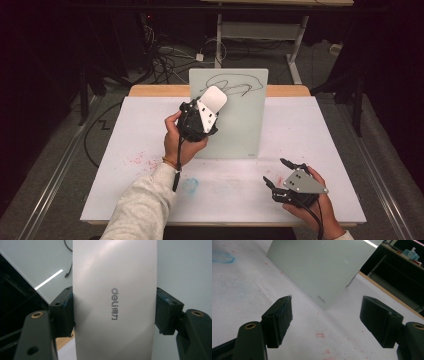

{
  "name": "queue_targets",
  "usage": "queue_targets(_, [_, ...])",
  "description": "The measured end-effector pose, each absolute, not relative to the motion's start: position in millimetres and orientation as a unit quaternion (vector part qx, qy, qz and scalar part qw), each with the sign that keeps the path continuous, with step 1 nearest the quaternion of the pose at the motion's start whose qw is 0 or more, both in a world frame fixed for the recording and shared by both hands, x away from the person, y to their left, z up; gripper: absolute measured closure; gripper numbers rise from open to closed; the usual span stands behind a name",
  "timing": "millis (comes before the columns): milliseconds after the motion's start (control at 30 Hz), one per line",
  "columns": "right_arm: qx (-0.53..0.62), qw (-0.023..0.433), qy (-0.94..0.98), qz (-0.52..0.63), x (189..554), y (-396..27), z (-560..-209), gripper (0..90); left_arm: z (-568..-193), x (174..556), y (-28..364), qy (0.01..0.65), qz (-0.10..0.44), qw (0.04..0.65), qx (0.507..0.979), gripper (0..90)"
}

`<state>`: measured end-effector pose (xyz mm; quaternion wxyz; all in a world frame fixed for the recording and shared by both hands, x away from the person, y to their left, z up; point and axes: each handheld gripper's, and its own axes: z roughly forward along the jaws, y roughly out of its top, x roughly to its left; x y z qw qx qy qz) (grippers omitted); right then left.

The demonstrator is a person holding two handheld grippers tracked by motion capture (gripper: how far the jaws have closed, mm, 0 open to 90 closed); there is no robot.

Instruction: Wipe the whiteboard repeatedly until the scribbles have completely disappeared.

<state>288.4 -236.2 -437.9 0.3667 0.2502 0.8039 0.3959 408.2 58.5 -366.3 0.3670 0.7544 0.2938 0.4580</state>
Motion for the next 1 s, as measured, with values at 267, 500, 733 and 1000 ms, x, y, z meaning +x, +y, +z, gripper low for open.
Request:
queue_targets(267, [0.250, 0.365, 0.807, 0.391, 288, -234, -439, 26.2, -374, 406, 36, 0.295, 0.479, 0.349, 0.749, 29.1])
queue_targets(500, [0.246, 0.365, 0.811, 0.386, 288, -233, -440, 26.2, -385, 402, 19, 0.311, 0.498, 0.343, 0.733, 29.1])
queue_targets(733, [0.247, 0.363, 0.812, 0.384, 289, -234, -441, 26.2, -366, 409, 28, 0.368, 0.479, 0.385, 0.697, 29.1])
queue_targets(1000, [0.247, 0.364, 0.811, 0.386, 289, -235, -441, 26.0, -346, 417, 30, 0.410, 0.478, 0.402, 0.665, 29.1])
